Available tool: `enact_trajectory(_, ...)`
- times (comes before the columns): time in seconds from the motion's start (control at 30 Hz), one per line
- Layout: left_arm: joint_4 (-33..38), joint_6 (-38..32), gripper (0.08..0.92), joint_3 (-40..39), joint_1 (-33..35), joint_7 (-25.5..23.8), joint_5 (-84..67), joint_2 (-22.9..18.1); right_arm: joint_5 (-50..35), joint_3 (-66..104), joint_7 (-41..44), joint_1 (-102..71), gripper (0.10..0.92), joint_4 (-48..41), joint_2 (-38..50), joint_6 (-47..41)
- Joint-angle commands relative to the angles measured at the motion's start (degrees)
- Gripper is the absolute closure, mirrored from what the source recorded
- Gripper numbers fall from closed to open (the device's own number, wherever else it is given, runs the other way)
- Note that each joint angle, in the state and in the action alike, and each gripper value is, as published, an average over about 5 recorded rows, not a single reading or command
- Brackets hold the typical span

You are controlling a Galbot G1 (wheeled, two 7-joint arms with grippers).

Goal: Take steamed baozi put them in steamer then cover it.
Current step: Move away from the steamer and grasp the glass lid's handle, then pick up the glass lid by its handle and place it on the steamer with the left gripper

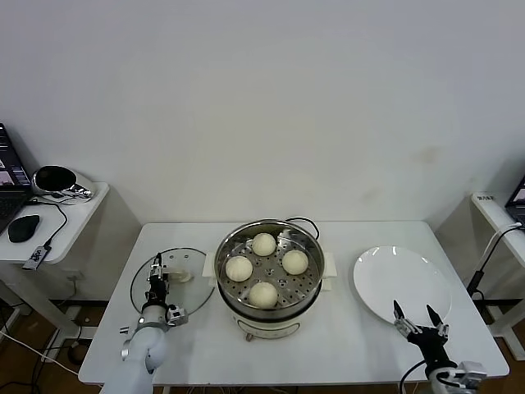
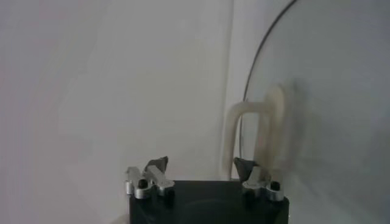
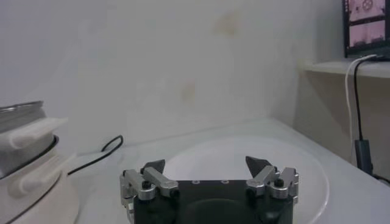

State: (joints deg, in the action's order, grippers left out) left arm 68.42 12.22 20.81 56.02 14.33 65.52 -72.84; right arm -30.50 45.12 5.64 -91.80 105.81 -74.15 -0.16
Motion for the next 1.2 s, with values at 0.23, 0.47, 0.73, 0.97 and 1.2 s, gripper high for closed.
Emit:
enact_trajectory(0.23,-0.09,-0.43,0.657,0.05,-0.09,0.53,0.22,1.05,0.50,-0.03,0.11,-0.16,0.203,0.34,-0.44,0.14)
enact_trajectory(0.47,11.21,5.04,0.833,2.41,5.15,-4.25,-3.70,2.11,0.54,-0.10,0.12,0.15,0.203,0.66,-0.61,0.13)
enact_trajectory(0.73,30.94,19.15,0.857,3.73,15.05,-9.66,-2.13,4.91,0.05,-0.01,0.11,0.33,0.203,1.75,-0.46,0.08)
enact_trajectory(0.97,42.72,27.87,0.858,5.61,20.26,-16.98,11.77,3.33,0.70,-0.26,-0.05,0.98,0.203,2.07,-0.42,0.17)
enact_trajectory(1.2,49.08,31.07,0.858,6.09,19.54,-23.15,21.13,-4.96,4.56,-0.08,-1.33,1.46,0.203,2.57,-1.26,-0.58)
